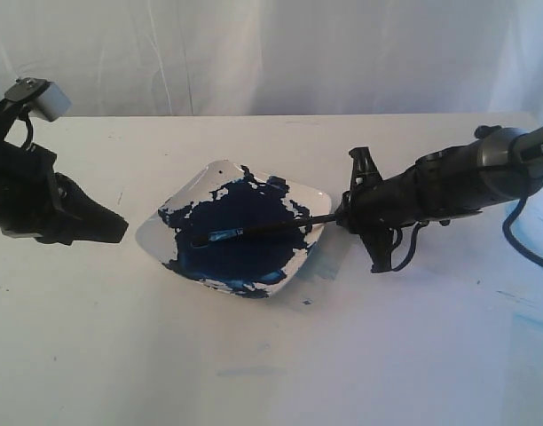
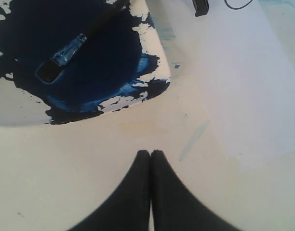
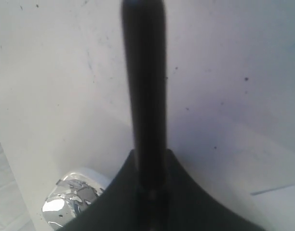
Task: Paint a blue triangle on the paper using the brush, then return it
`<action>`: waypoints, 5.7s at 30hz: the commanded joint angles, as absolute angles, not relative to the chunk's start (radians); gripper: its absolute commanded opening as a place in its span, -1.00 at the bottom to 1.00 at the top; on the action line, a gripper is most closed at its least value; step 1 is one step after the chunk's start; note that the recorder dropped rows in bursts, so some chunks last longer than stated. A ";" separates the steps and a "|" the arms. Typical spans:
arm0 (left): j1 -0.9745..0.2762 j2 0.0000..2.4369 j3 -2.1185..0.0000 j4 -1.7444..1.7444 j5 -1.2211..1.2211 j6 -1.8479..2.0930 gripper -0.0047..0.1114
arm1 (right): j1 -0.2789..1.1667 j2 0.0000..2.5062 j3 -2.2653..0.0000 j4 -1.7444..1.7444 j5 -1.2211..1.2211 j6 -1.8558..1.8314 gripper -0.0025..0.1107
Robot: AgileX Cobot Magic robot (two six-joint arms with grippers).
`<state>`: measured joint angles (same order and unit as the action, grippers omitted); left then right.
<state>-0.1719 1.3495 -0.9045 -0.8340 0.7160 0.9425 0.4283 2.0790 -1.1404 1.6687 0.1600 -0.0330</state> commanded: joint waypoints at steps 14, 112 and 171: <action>-0.176 1.349 -0.908 -0.850 0.758 0.968 -0.92 | 0.430 1.933 -1.144 1.693 0.020 -0.185 -0.96; -0.246 1.351 -0.909 -0.980 0.803 1.130 -0.92 | 0.495 1.593 -1.475 1.253 0.509 -1.192 -0.96; -0.824 1.902 -0.909 -1.386 0.463 1.364 -0.92 | 0.336 1.068 -0.673 1.537 0.463 -1.394 -0.96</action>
